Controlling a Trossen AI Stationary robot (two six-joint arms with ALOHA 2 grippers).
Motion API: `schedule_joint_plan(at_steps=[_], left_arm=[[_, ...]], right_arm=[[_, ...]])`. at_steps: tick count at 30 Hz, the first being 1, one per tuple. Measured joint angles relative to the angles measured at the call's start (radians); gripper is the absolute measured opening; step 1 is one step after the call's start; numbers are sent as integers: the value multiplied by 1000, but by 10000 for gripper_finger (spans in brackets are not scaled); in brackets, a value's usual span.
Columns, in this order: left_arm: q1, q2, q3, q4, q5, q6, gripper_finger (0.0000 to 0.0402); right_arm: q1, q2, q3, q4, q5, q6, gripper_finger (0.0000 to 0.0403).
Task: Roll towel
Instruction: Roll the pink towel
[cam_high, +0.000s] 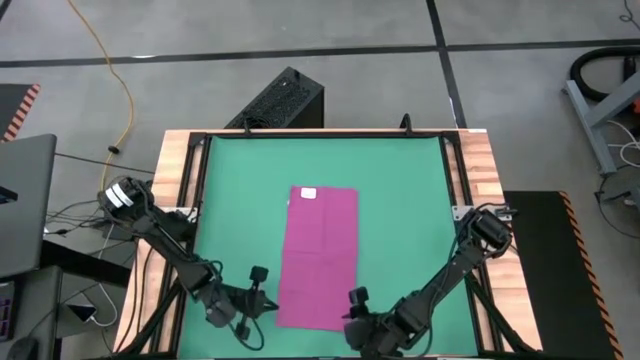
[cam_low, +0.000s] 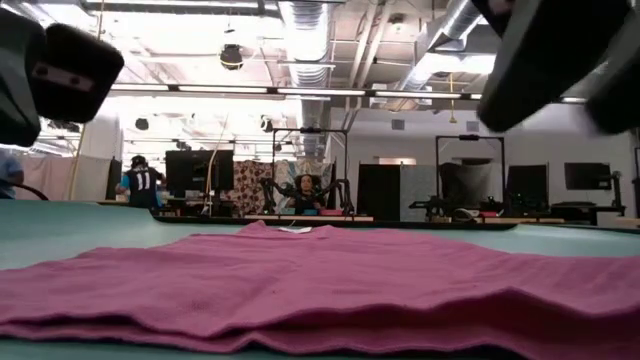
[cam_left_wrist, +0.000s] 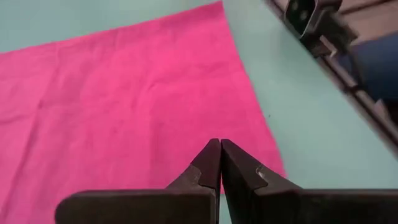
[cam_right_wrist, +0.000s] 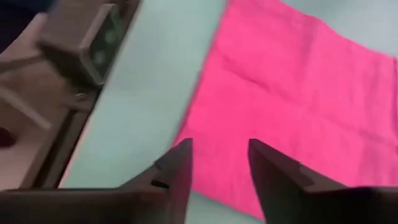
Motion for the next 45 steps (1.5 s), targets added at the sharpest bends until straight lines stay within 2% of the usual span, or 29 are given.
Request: schedule_joint_plan(at_steps=[4, 8, 14, 23, 29, 36, 45], left_arm=[[0, 0, 62, -147, -18, 6, 19], [0, 0, 87, -191, -33, 5, 39], [0, 0, 87, -212, -33, -23, 59], [1, 0, 87, -227, -32, -36, 62], [1, 0, 86, -233, -29, -50, 62], [1, 0, 86, -234, -29, -50, 62], [1, 0, 86, -246, -29, -65, 62]], right_arm=[[2, 0, 12, -4, -97, -115, 244], [2, 0, 12, -14, -135, -210, 253], [-14, 2, 12, -57, -135, -280, 241], [-25, 55, 11, -62, -155, -317, 237], [-18, 45, 12, -71, -82, -285, 229], [-8, 67, 12, -87, -117, -272, 192], [-7, 102, 15, -77, -102, -280, 190]])
